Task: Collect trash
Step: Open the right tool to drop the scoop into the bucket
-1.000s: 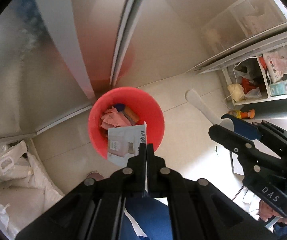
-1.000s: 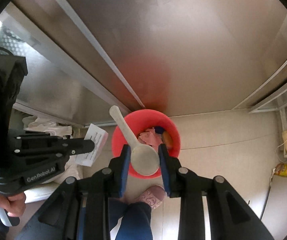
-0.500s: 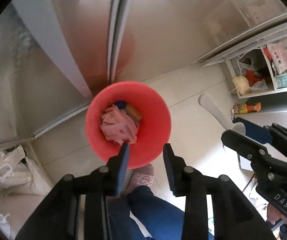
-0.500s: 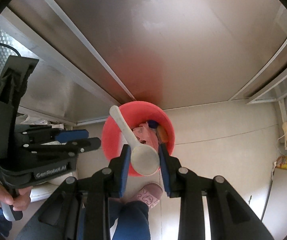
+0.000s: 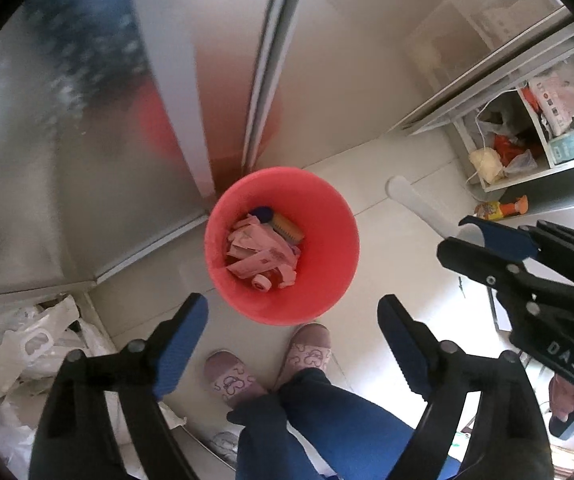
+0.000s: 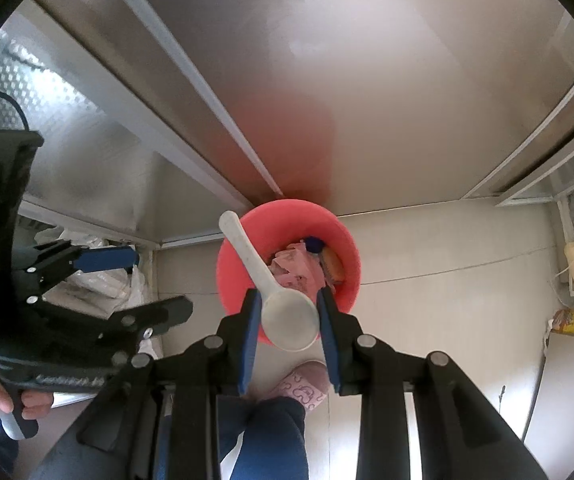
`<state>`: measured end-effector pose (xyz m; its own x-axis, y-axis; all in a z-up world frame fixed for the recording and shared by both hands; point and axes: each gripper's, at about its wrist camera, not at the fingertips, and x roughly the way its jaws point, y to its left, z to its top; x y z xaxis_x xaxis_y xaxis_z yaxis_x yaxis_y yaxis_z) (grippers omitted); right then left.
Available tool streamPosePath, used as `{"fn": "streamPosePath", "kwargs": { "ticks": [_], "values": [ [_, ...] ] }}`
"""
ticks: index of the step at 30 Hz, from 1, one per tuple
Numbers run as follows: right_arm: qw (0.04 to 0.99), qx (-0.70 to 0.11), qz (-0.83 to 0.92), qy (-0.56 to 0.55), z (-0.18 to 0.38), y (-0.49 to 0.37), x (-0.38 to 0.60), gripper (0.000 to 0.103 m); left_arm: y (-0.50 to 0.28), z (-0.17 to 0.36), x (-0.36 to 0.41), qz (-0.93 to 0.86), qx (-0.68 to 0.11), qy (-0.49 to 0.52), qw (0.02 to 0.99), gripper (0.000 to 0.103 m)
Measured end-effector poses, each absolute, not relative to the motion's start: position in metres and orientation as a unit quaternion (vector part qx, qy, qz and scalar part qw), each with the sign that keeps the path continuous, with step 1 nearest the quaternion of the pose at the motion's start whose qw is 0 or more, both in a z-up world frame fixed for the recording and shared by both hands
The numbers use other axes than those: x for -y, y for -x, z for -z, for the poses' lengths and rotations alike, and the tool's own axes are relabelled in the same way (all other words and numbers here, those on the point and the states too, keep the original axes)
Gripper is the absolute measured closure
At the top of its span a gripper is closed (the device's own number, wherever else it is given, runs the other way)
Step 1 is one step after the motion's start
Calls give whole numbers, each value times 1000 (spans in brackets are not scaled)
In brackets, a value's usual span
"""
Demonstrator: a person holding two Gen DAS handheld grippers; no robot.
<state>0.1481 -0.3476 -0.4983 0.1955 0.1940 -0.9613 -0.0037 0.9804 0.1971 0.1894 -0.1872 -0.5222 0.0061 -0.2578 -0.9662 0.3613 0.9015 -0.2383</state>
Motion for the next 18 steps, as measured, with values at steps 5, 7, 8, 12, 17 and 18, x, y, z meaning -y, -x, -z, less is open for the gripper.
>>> {"fn": "streamPosePath", "kwargs": {
  "ticks": [5, 7, 8, 12, 17, 18],
  "values": [
    [764, -638, -68, -75, 512, -148, 341, 76, -185, 526, 170, 204, -668, -36, 715, 0],
    [761, -641, -71, -75, 515, -148, 338, 76, -185, 529, 165, 196, -672, -34, 714, 0],
    [761, -641, -72, -73, 517, -149, 339, 76, -185, 532, 163, 194, -675, -32, 711, 0],
    [758, -644, -78, -67, 520, -154, 341, 76, -185, 535, 155, 184, -680, -31, 709, 0],
    [752, -651, -81, -63, 524, -159, 337, 76, -187, 537, 148, 175, -682, -26, 709, 0],
    [750, -653, -80, -61, 526, -160, 336, 74, -187, 538, 147, 174, -683, -26, 709, 0]
  ]
}}
